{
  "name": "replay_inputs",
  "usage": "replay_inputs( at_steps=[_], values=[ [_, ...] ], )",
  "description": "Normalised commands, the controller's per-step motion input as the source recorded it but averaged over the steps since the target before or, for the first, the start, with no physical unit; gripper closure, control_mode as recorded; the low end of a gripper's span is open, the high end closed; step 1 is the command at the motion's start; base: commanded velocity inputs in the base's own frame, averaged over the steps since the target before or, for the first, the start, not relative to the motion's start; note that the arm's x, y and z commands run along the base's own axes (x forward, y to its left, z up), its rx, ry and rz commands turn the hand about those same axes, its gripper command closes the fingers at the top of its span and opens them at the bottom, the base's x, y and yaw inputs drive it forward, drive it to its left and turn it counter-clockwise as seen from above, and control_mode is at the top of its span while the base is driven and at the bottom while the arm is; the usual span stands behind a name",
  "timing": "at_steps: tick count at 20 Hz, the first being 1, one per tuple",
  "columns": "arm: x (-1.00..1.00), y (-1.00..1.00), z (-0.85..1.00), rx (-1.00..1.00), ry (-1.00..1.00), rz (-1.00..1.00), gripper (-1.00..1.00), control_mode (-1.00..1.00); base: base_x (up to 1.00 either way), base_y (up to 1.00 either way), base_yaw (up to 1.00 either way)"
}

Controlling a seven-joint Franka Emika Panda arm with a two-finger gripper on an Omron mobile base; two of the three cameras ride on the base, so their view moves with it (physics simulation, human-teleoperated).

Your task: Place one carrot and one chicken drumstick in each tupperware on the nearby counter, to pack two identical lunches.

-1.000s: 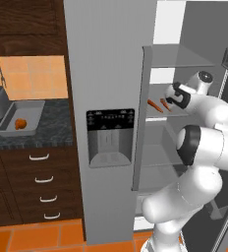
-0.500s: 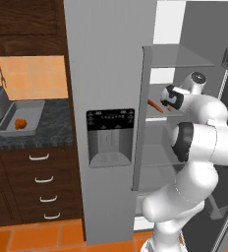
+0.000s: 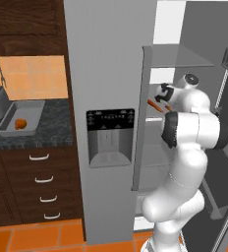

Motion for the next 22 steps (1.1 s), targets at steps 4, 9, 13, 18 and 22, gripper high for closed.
replay_inputs(
  at_steps=[4,9,13,18,22],
  values=[
    [0.35,-0.24,-0.23,0.0,0.0,-0.01,-1.0,-1.0,0.0,0.0,0.0],
    [0.41,-0.13,-0.16,0.0,0.0,0.0,-1.0,-1.0,0.0,0.0,0.0],
    [0.53,-0.02,-0.19,0.0,0.0,0.0,-1.0,-1.0,0.0,0.0,0.0],
    [0.61,-0.06,-0.2,0.01,0.0,0.0,-1.0,-1.0,0.0,0.0,0.0],
    [0.52,-0.2,-0.25,0.04,0.0,0.0,-1.0,-1.0,0.0,0.0,0.0]
  ],
)
